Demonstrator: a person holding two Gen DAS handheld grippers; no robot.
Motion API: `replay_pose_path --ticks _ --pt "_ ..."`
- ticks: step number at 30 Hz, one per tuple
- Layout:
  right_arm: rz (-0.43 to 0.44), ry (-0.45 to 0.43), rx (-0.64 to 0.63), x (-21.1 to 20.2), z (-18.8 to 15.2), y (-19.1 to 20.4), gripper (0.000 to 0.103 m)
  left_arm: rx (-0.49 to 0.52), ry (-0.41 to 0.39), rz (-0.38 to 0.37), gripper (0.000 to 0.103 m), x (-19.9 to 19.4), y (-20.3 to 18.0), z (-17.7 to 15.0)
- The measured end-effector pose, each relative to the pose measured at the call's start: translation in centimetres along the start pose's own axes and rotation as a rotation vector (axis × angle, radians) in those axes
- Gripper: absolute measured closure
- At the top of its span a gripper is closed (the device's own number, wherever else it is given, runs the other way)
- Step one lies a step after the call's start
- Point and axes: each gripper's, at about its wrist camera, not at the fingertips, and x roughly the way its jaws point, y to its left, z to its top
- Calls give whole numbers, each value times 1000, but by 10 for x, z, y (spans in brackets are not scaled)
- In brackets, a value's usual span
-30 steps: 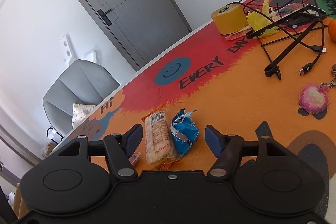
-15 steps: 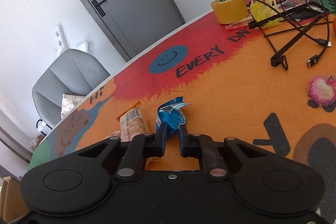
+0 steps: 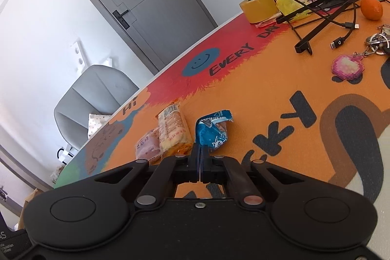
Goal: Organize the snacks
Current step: 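Grasp the green-and-white biscuit pack with the left gripper while the right grasps the blue candy bag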
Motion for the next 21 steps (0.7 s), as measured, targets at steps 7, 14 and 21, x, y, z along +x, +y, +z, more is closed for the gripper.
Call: replay_pose_path --ticks 7,14,21 --pt "24 -21 10 -23 -12 -2 102 25 4 -31 96 -9 0 -2" --pt "44 -17 34 -29 -14 -13 102 35 -15 -45 39 -11 -12 -5" --pt "31 -20 39 -29 -15 -22 102 77 10 -66 33 -4 -38 -12"
